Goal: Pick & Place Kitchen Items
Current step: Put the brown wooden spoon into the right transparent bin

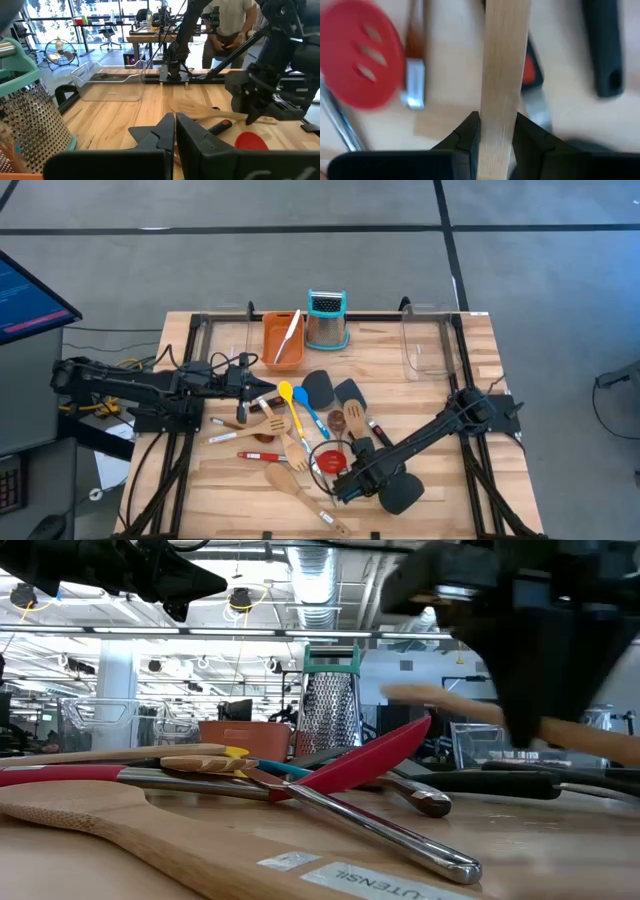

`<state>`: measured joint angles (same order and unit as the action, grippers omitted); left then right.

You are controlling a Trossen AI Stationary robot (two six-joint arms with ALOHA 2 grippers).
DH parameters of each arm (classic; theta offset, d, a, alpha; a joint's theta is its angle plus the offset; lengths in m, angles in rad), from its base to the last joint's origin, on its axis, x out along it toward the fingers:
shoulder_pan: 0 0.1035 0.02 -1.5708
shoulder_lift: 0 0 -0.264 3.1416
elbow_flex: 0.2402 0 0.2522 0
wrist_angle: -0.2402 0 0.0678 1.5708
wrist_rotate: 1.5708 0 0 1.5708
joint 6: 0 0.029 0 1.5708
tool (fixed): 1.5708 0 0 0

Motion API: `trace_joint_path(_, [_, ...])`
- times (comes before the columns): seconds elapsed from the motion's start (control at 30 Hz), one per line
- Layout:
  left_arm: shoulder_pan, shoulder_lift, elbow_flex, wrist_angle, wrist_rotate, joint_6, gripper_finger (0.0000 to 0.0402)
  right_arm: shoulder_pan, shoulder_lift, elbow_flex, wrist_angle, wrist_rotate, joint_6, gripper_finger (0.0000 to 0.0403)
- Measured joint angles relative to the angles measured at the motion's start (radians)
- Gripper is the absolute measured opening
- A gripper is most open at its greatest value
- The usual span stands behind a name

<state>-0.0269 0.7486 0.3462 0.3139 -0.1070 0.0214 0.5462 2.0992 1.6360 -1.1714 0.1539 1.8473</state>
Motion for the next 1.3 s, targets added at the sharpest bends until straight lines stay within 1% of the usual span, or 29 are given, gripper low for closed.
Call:
trace_joint_path(0.17, [0.000, 0.000, 0.000, 0.001, 0.000, 0.000, 0.0002, 0.001, -0.078, 0.000, -0.021, 0.201, -0.046, 0.0078])
trace_joint_path(0.27, [0.000, 0.000, 0.000, 0.000, 0.000, 0.000, 0.0002, -0.009, -0.124, 0.000, -0.049, 0.278, -0.085, 0.0078])
trace_joint_path(0.37, [0.000, 0.000, 0.000, 0.000, 0.000, 0.000, 0.0002, -0.027, -0.173, 0.001, -0.092, 0.332, -0.139, 0.0078])
trace_joint_path(0.57, [0.000, 0.000, 0.000, 0.000, 0.000, 0.000, 0.0002, -0.090, -0.271, 0.001, -0.225, 0.409, -0.241, 0.0078])
trace_joint_path(0.73, [0.000, 0.000, 0.000, 0.000, 0.000, 0.000, 0.0002, -0.155, -0.359, 0.001, -0.288, 0.473, -0.340, 0.0078])
trace_joint_path(0.93, [0.000, 0.000, 0.000, 0.000, 0.000, 0.000, 0.0002, -0.249, -0.461, 0.001, -0.302, 0.563, -0.488, 0.0078])
trace_joint_path(1.07, [0.000, 0.000, 0.000, 0.000, 0.000, 0.000, 0.0002, -0.321, -0.518, 0.001, -0.308, 0.602, -0.580, 0.0078])
trace_joint_path(1.3, [0.000, 0.000, 0.000, 0.000, 0.000, 0.000, 0.0002, -0.473, -0.601, 0.001, -0.311, 0.614, -0.733, 0.0078])
